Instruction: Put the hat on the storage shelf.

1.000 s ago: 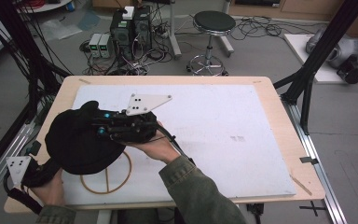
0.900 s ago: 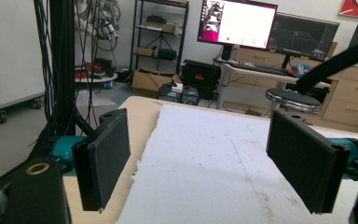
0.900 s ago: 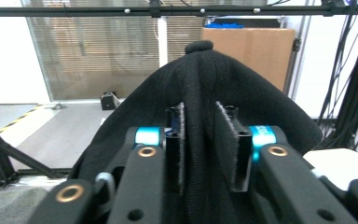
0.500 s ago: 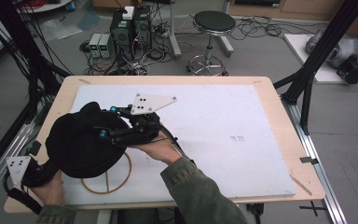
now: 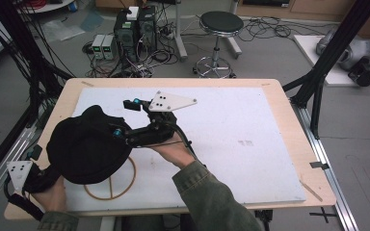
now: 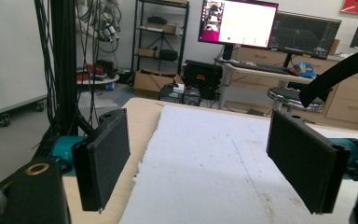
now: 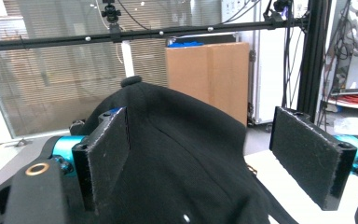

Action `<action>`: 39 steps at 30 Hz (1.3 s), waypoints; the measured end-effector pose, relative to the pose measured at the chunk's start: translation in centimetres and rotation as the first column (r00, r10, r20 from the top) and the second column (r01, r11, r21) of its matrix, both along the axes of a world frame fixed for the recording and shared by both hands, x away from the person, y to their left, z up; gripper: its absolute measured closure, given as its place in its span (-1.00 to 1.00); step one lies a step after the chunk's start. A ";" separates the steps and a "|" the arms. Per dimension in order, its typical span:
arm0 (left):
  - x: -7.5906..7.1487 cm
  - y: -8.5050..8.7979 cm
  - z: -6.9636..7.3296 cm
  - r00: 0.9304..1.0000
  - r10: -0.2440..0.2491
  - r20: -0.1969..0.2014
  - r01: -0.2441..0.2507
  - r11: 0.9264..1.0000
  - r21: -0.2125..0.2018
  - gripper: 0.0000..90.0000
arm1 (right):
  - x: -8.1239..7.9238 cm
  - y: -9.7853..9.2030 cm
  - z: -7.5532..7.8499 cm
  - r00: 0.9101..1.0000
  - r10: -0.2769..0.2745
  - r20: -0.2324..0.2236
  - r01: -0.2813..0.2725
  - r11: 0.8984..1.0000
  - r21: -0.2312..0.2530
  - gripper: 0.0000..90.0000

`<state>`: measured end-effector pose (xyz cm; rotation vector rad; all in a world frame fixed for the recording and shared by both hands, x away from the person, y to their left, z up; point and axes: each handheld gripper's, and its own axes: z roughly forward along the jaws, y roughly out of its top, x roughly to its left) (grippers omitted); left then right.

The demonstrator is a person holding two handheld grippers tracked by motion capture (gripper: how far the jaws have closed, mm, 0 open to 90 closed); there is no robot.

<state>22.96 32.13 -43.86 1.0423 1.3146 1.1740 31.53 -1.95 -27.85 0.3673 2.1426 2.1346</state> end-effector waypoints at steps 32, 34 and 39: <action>-0.1 0.0 0.0 1.000 0.007 -0.003 -0.007 1.000 0.008 -0.52 | 2.6 -10.9 -1.2 0.997 -0.081 -0.018 0.082 0.996 0.021 -0.56; -0.1 0.0 0.0 1.000 0.006 -0.006 -0.006 1.000 0.011 -0.52 | 2.5 -12.1 -1.3 0.996 -0.089 -0.019 0.089 0.996 0.015 -0.56; -0.1 0.0 0.0 1.000 0.006 -0.003 -0.006 1.000 0.012 -0.52 | 2.5 -15.0 -2.2 0.989 -0.148 -0.031 0.148 0.989 -0.008 -0.56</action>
